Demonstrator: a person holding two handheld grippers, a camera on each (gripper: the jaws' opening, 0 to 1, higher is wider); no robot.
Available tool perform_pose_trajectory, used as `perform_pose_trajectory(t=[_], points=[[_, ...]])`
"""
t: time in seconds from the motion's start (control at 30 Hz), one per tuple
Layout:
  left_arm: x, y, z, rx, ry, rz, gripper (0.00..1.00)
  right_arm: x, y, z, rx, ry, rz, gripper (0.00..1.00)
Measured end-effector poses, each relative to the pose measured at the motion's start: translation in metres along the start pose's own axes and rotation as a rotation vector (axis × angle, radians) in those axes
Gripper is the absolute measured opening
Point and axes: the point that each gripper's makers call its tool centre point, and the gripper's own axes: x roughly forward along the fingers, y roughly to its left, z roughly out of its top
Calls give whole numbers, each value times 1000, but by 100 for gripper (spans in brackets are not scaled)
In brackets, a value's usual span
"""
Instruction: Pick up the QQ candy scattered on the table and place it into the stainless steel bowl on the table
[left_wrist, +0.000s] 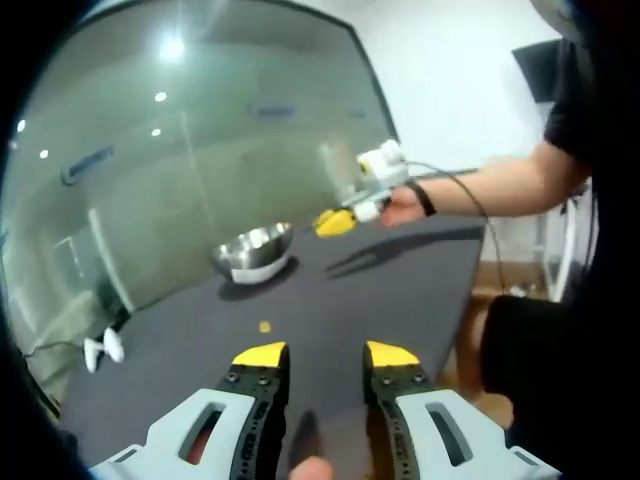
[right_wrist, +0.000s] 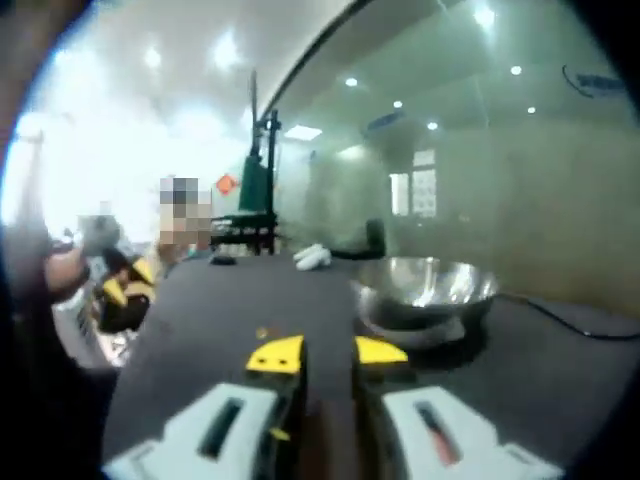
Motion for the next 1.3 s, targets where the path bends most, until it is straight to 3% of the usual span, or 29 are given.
perform_pose_trajectory(t=[0.1,0.33,0.57,1.3], points=[[1,-1,1,2,-3,-6,31,0,8,-11,2,18,6,19],[0,-3,0,3,0,-10,31,12,22,-17,11,33,37,20],[-2,-1,-2,1,-5,-8,31,35,47,-28,-16,81,108,22],[-12,2,-2,-15,-15,2,31,115,80,-42,-48,171,228,23]])
